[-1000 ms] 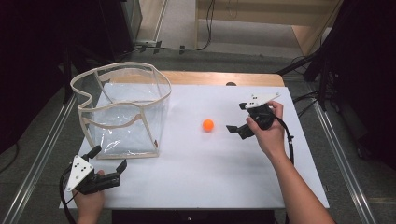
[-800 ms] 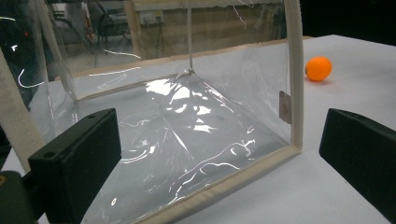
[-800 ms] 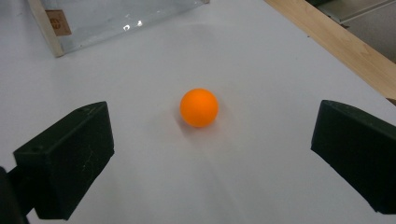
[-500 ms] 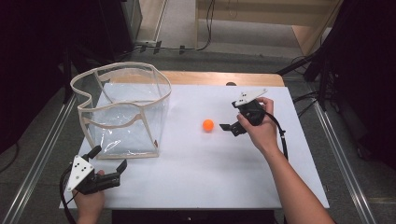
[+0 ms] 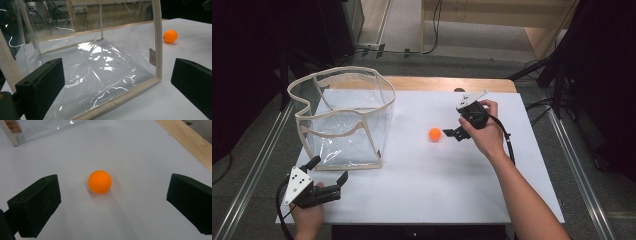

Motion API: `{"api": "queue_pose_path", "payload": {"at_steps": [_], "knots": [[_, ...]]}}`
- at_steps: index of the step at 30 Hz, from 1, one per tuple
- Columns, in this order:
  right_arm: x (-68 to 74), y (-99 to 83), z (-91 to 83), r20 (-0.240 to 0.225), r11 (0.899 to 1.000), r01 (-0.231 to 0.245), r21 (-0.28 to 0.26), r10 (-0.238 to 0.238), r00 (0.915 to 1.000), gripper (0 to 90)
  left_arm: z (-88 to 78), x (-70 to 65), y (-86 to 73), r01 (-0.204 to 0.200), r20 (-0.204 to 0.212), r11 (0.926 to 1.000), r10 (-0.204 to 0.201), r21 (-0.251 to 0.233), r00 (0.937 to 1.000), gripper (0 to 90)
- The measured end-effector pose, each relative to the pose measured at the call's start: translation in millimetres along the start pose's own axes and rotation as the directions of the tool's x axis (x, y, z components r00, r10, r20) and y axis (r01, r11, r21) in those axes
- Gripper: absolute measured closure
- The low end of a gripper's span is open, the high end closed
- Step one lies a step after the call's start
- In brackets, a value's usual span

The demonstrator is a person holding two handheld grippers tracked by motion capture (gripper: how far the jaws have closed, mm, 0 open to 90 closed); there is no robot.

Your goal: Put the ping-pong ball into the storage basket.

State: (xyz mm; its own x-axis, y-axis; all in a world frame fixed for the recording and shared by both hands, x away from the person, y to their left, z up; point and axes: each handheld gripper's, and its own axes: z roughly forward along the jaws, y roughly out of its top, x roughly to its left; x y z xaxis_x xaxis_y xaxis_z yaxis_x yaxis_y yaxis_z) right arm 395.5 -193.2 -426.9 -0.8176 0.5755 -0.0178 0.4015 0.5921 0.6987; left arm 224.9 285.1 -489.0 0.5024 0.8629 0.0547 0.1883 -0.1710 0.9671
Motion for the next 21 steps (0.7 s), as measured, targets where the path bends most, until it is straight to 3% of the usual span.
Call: {"api": "queue_pose_path", "payload": {"at_steps": [21], "knots": [[-10.1, 12.4, 29.0, -0.035, 0.994, -0.002, 0.109, 0.006, 0.9994, 0.0, 0.1, 0.3, 0.1, -0.001, 0.002, 1.0000, 0.001, -0.001, 1.0000, 0.0]]}}
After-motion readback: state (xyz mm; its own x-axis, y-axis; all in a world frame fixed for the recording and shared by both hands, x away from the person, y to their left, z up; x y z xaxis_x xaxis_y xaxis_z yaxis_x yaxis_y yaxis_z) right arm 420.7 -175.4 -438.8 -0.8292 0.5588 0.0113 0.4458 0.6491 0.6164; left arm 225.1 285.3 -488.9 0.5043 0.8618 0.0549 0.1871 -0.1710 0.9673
